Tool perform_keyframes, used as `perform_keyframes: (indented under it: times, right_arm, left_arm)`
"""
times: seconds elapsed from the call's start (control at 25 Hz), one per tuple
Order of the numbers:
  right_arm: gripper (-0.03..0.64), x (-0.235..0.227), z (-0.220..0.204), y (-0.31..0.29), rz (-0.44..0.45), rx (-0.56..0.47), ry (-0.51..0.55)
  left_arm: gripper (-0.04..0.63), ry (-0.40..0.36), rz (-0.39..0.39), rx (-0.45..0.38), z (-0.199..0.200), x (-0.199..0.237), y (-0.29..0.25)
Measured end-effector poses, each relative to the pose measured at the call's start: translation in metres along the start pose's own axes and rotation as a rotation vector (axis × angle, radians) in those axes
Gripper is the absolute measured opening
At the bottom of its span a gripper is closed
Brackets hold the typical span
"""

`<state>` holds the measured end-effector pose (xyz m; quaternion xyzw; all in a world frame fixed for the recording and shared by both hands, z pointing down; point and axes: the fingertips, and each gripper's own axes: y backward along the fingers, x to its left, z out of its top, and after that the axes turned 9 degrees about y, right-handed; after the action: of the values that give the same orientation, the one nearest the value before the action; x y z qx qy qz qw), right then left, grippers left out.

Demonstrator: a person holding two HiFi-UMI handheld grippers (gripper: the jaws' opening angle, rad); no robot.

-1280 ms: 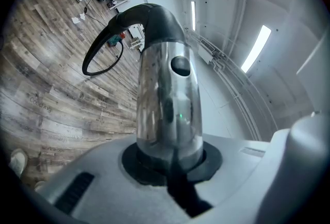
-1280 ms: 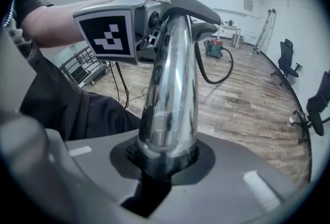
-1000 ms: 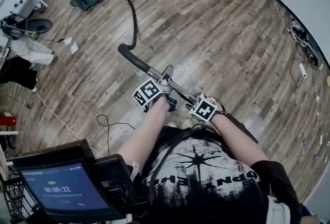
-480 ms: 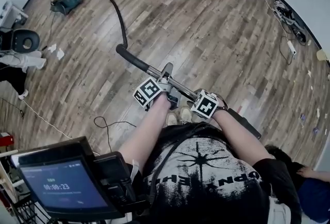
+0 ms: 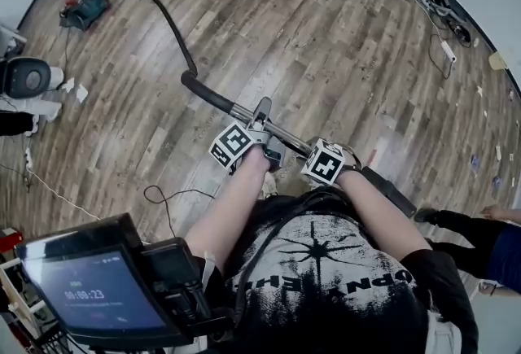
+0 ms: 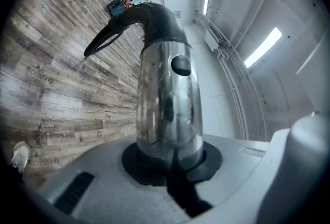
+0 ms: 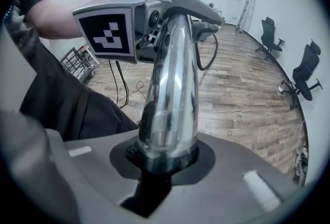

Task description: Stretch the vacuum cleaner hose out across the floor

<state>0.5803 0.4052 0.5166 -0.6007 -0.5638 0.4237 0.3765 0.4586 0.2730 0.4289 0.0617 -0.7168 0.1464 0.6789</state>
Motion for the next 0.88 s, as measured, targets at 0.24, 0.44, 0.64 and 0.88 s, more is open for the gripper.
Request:
perform_keyframes:
  times: [0.24, 0.44, 0.64, 0.88]
  right_arm:
    - [0.086, -0.007, -0.037, 0.015, 0.015, -0.029, -0.005]
    - [0.084, -0.018, -0.102, 0.022, 0.003, -0.053, 0.011]
    - [0.084, -0.022, -0.126, 0.038, 0.014, -0.054, -0.001]
    - [0.083, -0.03, -0.149, 0.05, -0.001, -0.026, -0.007]
  left_arm:
    - [0.037, -0.023, 0.009, -0.001, -0.038, -0.006, -0.02]
    - [0.037, -0.036, 0.0, -0.023, -0.097, 0.003, -0.047]
    - [0.037, -0.038, 0.009, -0.02, -0.121, -0.004, -0.06]
    - [0.053, -0.044, 0.021, 0.055, -0.149, -0.004, -0.074]
